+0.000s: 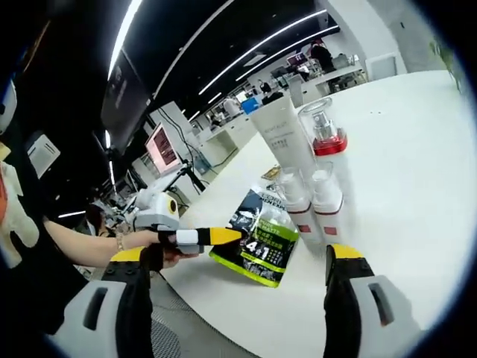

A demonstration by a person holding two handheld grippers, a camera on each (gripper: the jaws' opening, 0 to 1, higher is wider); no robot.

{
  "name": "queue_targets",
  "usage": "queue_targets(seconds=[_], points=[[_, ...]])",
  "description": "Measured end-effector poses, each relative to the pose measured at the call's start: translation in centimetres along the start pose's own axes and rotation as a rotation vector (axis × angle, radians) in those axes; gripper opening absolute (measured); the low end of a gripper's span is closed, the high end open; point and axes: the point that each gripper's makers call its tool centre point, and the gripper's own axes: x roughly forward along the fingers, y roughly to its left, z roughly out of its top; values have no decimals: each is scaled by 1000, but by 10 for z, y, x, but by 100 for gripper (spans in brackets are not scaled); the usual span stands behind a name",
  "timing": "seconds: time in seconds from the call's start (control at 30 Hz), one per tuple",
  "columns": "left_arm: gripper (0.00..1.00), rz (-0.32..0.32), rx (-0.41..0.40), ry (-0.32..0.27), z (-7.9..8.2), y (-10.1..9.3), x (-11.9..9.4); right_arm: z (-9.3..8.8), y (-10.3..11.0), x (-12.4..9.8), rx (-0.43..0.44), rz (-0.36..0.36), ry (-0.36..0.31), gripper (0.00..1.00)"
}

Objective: Arrange the skincare products in the storage area until every visible bottle or jar stands upright without overlapping.

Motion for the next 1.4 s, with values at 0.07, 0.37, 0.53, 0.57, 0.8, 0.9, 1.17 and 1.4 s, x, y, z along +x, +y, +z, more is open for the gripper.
queue_targets(seconds=[0.07,0.37,0.53,0.57,0.8,0.9,1.17,1.4], points=[[0,27,38,10,-1,8,0,-1,-2,-2,-2,-8,4,98],[3,106,261,81,-7,17,8,2,-18,-16,-6,-63,-3,98],[7,161,347,98,-5,21,9,3,-19,-19,-4,-75,-11,98],[8,163,352,107,-5,23,9,3,-18,-19,-3,-75,-11,98],[12,240,505,169,-7,37,3,1,-20,-19,0,-78,-4,98],[19,256,571,180,-4,37,2,1,-21,-19,0,-77,-6,98],[37,106,800,195,4,10,17,1,-22,-19,3,-79,-9,98],[50,40,847,269,-1,3,36,0,-24,-19,5,-81,-11,98]])
